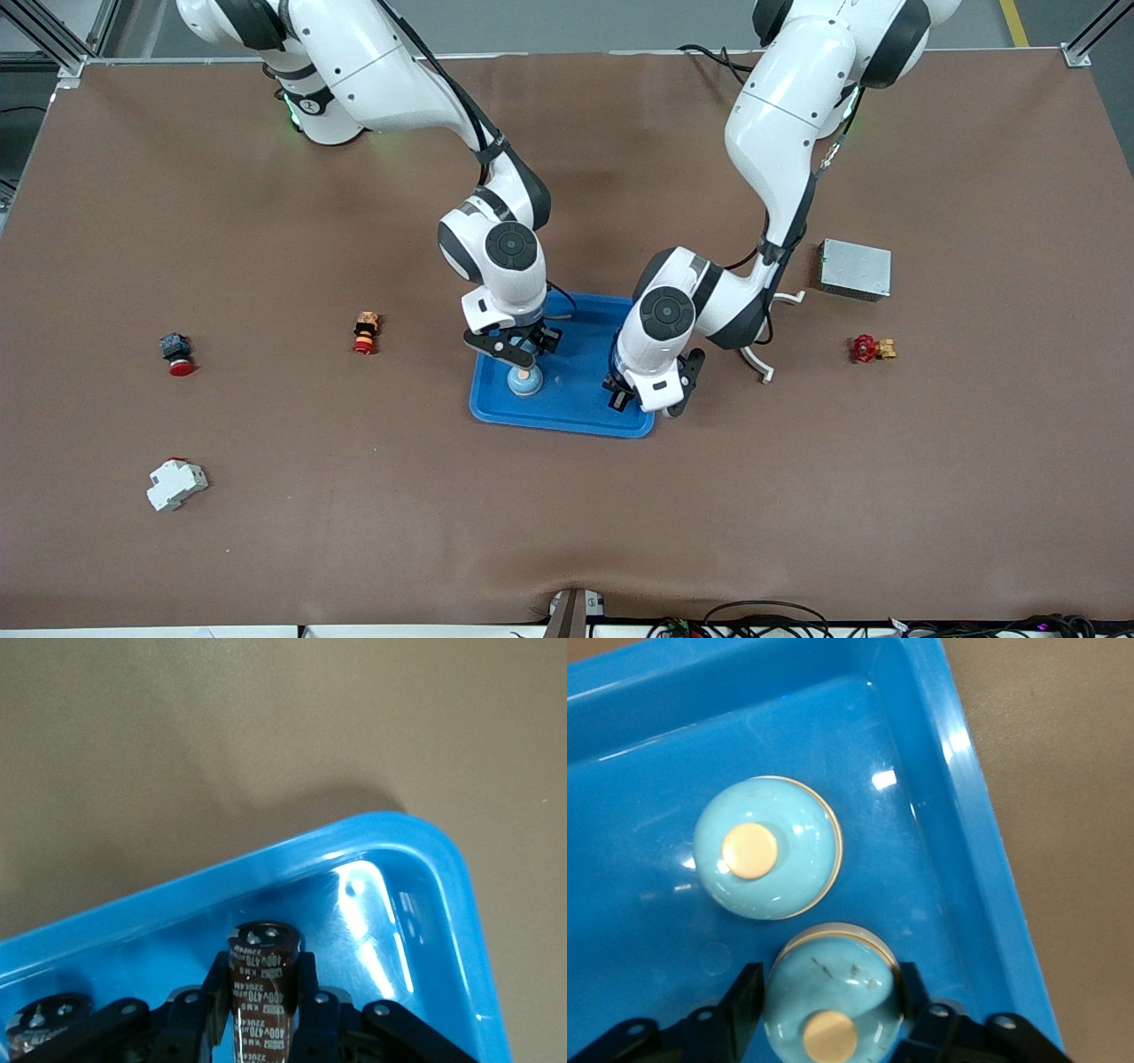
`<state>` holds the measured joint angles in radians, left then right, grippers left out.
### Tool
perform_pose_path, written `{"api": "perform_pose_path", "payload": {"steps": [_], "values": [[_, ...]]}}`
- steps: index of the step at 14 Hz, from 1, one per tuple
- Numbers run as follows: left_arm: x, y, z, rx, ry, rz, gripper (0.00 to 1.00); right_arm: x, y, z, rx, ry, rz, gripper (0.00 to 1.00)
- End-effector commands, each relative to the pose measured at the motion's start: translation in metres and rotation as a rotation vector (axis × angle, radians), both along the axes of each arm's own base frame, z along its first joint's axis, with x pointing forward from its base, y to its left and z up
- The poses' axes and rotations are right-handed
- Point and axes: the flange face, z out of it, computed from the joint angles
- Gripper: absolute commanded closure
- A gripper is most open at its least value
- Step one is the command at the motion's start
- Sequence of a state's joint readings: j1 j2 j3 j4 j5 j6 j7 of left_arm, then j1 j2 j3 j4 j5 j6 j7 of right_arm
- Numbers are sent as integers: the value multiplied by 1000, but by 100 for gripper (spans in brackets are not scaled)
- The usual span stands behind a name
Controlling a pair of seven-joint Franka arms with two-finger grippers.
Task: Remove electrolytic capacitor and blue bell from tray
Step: 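Grasp the blue bell with the right gripper while the left gripper grasps the capacitor, then lift the bell with the right gripper while the left gripper lifts the capacitor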
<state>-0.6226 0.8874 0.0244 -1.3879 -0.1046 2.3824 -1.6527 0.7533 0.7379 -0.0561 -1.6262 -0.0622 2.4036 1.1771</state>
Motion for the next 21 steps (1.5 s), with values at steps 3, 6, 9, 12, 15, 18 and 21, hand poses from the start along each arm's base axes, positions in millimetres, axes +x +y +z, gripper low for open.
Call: {"api": "perform_pose_path", "payload": {"steps": [3, 6, 9, 12, 15, 18, 21], "values": [[15, 6, 72, -12, -70, -5, 100, -11, 20, 8, 8, 1, -25, 100], [23, 36, 113, 66, -39, -124, 100, -9, 16, 35, -12, 24, -27, 100], [27, 80, 162, 100, 22, -331, 100, -2, 3, 66, -32, 47, 4, 100], [27, 132, 172, 105, 102, -427, 100, 1, -16, 94, -53, 75, 49, 100], [24, 184, 165, 100, 128, -551, 100, 2, -66, 114, -59, 97, 142, 100], [19, 240, 151, 109, 85, -619, 100, -1, -121, 129, -51, 104, 221, 100], [13, 301, 133, 116, 64, -707, 100, -7, -183, 134, -37, 96, 314, 100]]}}
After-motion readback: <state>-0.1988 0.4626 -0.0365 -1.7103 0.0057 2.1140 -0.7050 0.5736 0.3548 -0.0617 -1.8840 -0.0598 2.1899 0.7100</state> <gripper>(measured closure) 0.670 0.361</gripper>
